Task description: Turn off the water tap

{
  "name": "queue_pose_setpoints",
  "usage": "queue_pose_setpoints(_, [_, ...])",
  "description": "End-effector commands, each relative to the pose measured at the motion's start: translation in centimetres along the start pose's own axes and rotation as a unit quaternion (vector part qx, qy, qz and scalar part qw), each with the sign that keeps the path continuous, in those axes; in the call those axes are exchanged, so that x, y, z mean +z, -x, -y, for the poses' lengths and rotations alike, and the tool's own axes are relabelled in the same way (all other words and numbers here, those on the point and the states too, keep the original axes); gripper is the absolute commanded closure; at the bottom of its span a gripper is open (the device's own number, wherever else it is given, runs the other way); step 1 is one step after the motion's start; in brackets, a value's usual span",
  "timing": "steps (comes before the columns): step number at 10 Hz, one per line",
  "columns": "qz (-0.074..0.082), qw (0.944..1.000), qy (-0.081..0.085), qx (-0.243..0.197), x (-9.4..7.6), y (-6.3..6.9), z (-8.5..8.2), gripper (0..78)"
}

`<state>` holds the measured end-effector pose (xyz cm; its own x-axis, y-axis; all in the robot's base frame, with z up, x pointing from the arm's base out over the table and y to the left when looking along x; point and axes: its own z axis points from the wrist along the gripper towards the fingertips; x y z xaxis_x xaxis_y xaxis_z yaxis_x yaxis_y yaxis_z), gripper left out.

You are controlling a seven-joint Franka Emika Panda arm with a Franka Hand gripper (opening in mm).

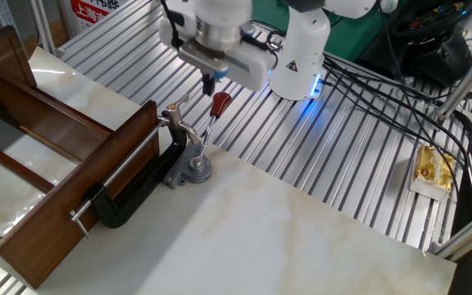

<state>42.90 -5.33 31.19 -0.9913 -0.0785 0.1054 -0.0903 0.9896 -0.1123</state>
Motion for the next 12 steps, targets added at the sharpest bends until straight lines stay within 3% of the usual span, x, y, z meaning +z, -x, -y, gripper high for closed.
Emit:
queue_pose_setpoints(1, [0.007, 0.9996, 0.006, -0.025, 2.1, -2.9, 3.6, 77.6])
queue_pose_setpoints(4, [0.007, 0.9992, 0.007, -0.04, 4.0, -4.2, 6.5, 77.6])
queue_pose_setpoints(6, [0.006, 0.9992, -0.003, -0.04, 4.2, -4.3, 6.7, 77.6])
queue_pose_setpoints(10, [0.009, 0.9988, -0.002, -0.048, 4.3, -4.3, 6.7, 77.6])
queue_pose_setpoints(12, [0.012, 0.9992, -0.01, -0.037, 4.3, -4.3, 6.7, 77.6])
